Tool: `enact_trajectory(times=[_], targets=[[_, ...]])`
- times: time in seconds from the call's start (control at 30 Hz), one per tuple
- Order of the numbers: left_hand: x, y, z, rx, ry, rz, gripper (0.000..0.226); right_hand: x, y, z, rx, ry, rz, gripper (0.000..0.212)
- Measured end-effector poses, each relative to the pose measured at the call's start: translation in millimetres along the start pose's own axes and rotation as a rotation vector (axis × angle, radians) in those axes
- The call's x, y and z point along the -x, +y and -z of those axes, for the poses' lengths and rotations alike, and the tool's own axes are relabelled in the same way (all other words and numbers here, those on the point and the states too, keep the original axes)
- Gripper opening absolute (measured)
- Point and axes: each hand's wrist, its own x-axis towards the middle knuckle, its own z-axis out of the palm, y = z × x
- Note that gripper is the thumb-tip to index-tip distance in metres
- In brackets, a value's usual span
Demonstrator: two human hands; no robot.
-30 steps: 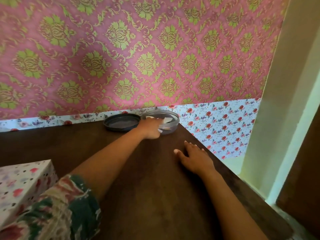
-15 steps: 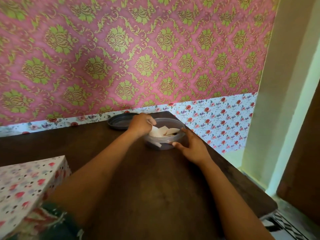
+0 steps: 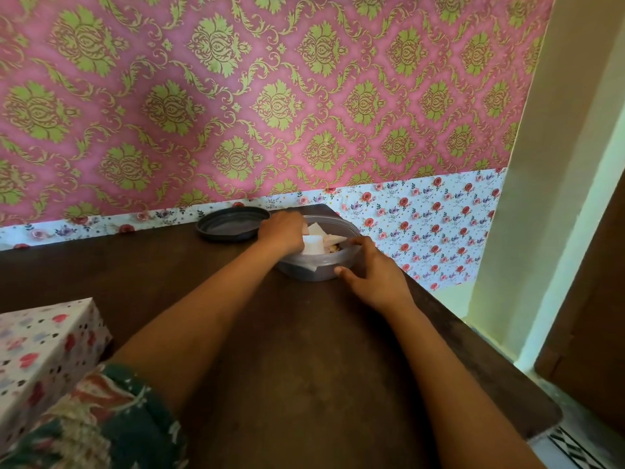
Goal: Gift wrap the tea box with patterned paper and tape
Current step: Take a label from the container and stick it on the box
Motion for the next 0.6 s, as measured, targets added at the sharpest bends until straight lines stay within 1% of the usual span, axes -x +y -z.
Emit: enact_trajectory(times=[0.07,0.17,0.3,0.37,0.43,0.47,0.5,0.53,0.6], targets=[[1.4,-4.2,6.6,0.082,0.008,-0.037,0.01,-0.9,0.8,-0.3,0.009,0.0,0.004,0.057],[3.8,-9.3,24.5,0.196,0.083,-0.079,0.008,-1.6,1.5,-0.4,0.018,-0.004,0.0,0.057],[15.1,-17.6,48.7,0.273,0.177,-0.127,0.034,0.7,1.3,1.6,-0.002,-0.031,-0.012,0.058],[31.3,-20.2,60.9,0.361,0.212,-0.125,0.036,3.5,-3.5,7.7,-0.016,0.06,0.019,0.059],[56.7,-20.2,70.8,0.461,0.277,-0.105,0.021,9.8,-12.0,16.6,-0.05,0.211,0.077,0.052],[72.1,-19.4,73.5,0.505,0.306,-0.097,0.012,13.5,-16.7,20.1,-0.082,0.26,0.107,0.045],[92.9,-20.0,77.1,0.535,0.345,-0.098,0.005,19.3,-25.0,22.8,-0.131,0.271,0.123,0.038],[111.0,-18.4,75.5,0.543,0.376,-0.101,0.006,24.0,-31.7,24.0,-0.206,0.248,0.117,0.03],[152.5,-19.3,68.4,0.561,0.46,-0.074,0.015,40.1,-53.9,27.4,-0.465,0.108,0.046,0.018]])
